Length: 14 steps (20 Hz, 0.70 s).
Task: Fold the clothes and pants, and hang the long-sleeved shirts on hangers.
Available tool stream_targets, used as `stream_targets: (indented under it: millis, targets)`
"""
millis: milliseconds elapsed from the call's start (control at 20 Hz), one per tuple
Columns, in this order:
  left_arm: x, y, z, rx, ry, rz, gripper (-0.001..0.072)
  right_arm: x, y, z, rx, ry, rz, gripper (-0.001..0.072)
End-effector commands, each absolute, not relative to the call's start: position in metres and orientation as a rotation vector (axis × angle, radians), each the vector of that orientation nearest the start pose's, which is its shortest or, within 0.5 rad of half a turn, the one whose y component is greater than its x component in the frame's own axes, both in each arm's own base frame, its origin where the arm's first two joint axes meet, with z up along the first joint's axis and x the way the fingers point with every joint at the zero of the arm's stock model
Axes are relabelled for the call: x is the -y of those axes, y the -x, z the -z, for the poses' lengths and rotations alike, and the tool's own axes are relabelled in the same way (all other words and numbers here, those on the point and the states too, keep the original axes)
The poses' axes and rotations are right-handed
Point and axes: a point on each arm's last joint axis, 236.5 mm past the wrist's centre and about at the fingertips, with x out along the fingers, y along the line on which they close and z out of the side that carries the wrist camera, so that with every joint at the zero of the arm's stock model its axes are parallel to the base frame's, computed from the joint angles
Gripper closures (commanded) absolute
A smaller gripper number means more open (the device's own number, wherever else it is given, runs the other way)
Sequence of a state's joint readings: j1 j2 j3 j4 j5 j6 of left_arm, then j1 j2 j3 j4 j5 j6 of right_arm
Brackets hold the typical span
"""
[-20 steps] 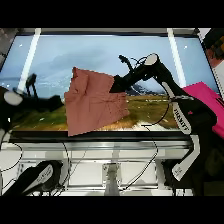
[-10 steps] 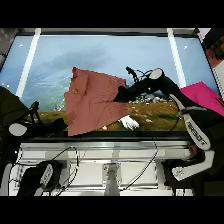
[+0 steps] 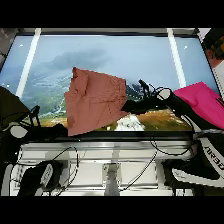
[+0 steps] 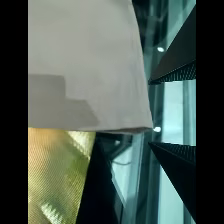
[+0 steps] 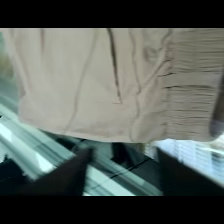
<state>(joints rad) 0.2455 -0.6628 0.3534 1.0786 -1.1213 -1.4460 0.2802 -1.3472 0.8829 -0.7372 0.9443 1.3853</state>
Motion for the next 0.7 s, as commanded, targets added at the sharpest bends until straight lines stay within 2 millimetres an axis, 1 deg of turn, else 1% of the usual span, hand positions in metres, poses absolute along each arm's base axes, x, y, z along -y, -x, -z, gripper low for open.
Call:
stream_targets:
  millis: [0, 100, 200, 300, 350, 550, 650]
  targets:
    - [0.061, -0.195, 0.075, -1.381, 0.538, 0.158, 0.0288, -0.233, -0.326, 0.035, -1.332, -0.514, -0.539, 0.0166]
    - [0.065, -0.192, 0.083, -1.421, 0.548, 0.183, 0.0288, -0.237, -0.335, 0.021, -1.304, -0.501, -0.560, 0.0165]
    - [0.071, -0.192, 0.088, -1.439, 0.546, 0.236, 0.0288, -0.236, -0.338, 0.013, -1.295, -0.460, -0.577, 0.0166]
    - [0.080, -0.204, 0.087, -1.396, 0.564, 0.293, 0.0289, -0.234, -0.335, 0.010, -1.311, -0.429, -0.592, 0.0166]
    - [0.079, -0.208, 0.090, -1.392, 0.580, 0.280, 0.0289, -0.234, -0.331, 0.010, -1.326, -0.420, -0.600, 0.0166]
    - [0.074, -0.195, 0.110, -1.487, 0.569, 0.262, 0.0288, -0.234, -0.322, 0.012, -1.363, -0.410, -0.615, 0.0166]
    - [0.073, -0.195, 0.116, -1.502, 0.578, 0.250, 0.0289, -0.234, -0.321, 0.012, -1.368, -0.409, -0.617, 0.0166]
